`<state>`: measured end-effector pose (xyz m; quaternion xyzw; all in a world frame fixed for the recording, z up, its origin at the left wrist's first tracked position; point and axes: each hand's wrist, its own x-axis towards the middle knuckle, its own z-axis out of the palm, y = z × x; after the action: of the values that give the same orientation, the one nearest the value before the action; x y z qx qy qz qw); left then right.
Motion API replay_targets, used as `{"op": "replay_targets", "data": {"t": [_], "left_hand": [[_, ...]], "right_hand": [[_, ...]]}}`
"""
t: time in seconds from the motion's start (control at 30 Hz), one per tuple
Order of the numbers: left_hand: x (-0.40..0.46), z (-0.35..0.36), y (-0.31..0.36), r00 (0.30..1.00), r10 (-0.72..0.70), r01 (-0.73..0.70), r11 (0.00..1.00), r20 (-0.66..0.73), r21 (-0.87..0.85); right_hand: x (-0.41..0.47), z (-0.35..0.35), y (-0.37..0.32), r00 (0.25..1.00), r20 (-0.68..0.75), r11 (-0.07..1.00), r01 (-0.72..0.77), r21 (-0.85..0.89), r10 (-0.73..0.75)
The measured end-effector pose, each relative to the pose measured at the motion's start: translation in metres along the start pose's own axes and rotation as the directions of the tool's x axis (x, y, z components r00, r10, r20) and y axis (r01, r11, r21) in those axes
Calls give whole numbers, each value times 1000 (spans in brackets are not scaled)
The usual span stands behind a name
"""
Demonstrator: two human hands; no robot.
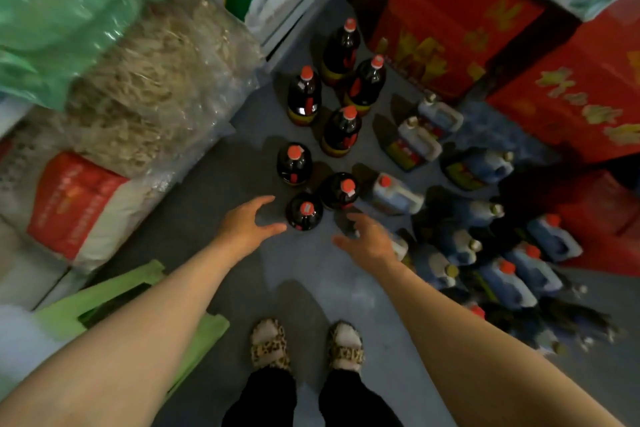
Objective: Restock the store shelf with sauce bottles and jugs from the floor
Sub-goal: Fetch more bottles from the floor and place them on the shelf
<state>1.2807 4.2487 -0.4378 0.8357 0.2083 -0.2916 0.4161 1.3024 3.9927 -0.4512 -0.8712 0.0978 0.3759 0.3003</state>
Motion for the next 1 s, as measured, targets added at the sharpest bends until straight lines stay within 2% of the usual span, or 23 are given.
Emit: {"op": "replay_targets", "data": {"t": [0.13,0.27,0.43,0.5,0.57,0.67,0.77,0.87,0.93,1.0], "left_hand": [[63,42,-45,999,29,-25,995,37,-101],[125,85,-69,982,157,-136,974,109,-183],[189,118,-89,925,341,-276,906,168,-320],[206,118,-96,893,397,-323,893,213,-314],[220,113,-98,856,439,-388,894,273,-225],[233,113,-97,814,483,-444,875,322,-192],[230,124,-98,799,552,-487,827,238,-280],[223,140,-107,823,558,-512,809,104,-288],[214,156,-115,854,513,-517,823,-82,-237],[205,168,-120,832,489,-537,828,-262,-162]], "right_hand": [[57,57,32,998,-11,995,68,73,-68],[109,103,59,984,-53,972,176,155,-169],[169,154,92,963,-122,936,262,237,-239],[191,167,101,944,-167,914,320,250,-285],[208,177,107,920,-207,884,382,271,-334],[226,188,120,854,-281,832,504,234,-438],[231,195,137,818,-276,804,562,194,-505],[228,202,154,858,-221,826,509,240,-464],[223,207,164,894,-176,836,447,319,-411],[222,210,170,912,-139,822,409,397,-386]]}}
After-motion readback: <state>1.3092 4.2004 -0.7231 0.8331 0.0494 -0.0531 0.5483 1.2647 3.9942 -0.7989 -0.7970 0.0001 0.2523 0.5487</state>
